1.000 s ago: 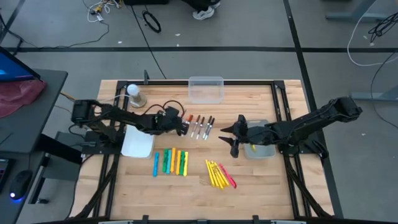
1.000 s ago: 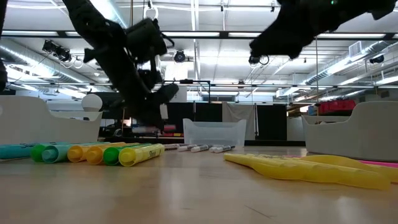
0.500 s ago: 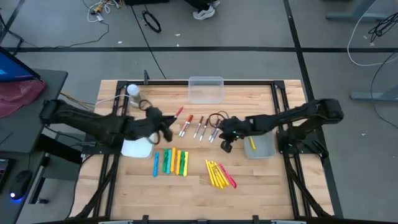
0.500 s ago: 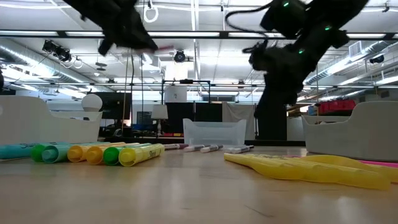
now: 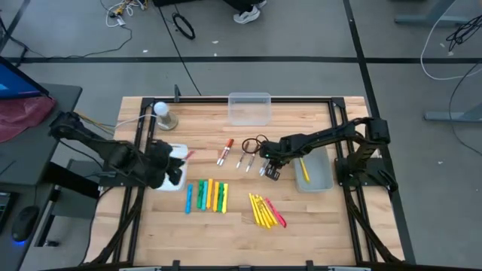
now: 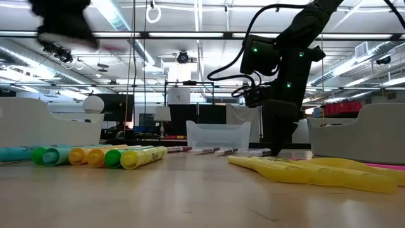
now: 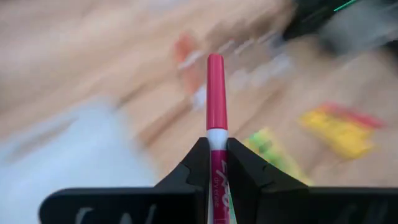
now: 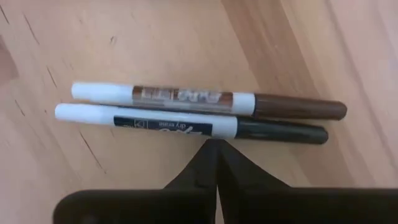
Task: Pick & Place Markers
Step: Put the pink marker pen into the white bin, then put the blue highlighter pen into the transparent bin
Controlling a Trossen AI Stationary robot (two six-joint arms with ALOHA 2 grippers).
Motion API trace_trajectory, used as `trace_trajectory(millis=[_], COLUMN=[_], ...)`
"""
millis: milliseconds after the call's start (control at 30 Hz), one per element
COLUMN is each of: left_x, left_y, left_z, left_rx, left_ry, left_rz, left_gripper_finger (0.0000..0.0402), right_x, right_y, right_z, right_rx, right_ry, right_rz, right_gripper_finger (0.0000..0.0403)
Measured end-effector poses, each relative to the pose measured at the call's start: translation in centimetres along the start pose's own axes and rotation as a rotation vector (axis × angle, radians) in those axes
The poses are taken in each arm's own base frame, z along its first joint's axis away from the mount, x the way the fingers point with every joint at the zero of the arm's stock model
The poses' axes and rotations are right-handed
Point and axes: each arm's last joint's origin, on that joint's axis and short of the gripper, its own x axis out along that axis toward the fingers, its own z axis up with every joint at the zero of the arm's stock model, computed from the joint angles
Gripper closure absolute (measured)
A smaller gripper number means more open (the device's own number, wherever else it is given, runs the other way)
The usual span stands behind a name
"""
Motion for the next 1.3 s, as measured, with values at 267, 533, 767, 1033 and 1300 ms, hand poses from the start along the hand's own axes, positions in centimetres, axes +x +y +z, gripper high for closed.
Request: trace_trajectory(millis=[267, 533, 767, 1033, 1300], left_x=[1.3, 3.9, 4.6, 2.9, 3.8], left_y=[1.9, 0.9, 0.8, -1.8, -8.0], left_z=[-1.9, -2.8, -3.0, -0.8, 0.0], left_rx=[-0.121, -0.054, -0.032, -0.02, 0.197], left_ry=[0.219, 0.303, 0.318, 0.241, -0.109], left_rz=[0.379, 0.528, 0.568, 0.391, -0.034], left_gripper_finger=[0.0349, 0.0311, 0.0258, 0.0188, 0.0191], right_x=[-0.3, -0.4, -0.5, -5.2, -11.8], right_y=[0.1, 0.4, 0.6, 2.3, 5.3], right_z=[1.1, 1.8, 1.9, 1.7, -0.5], right_rx=[-0.007, -0.025, -0.038, -0.078, -0.204], right_ry=[-0.103, -0.173, -0.191, -0.349, -0.609], right_rz=[-0.013, 0.018, 0.026, 0.092, 0.027], right_gripper_finger=[0.04, 0.0399, 0.0399, 0.0399, 0.0399])
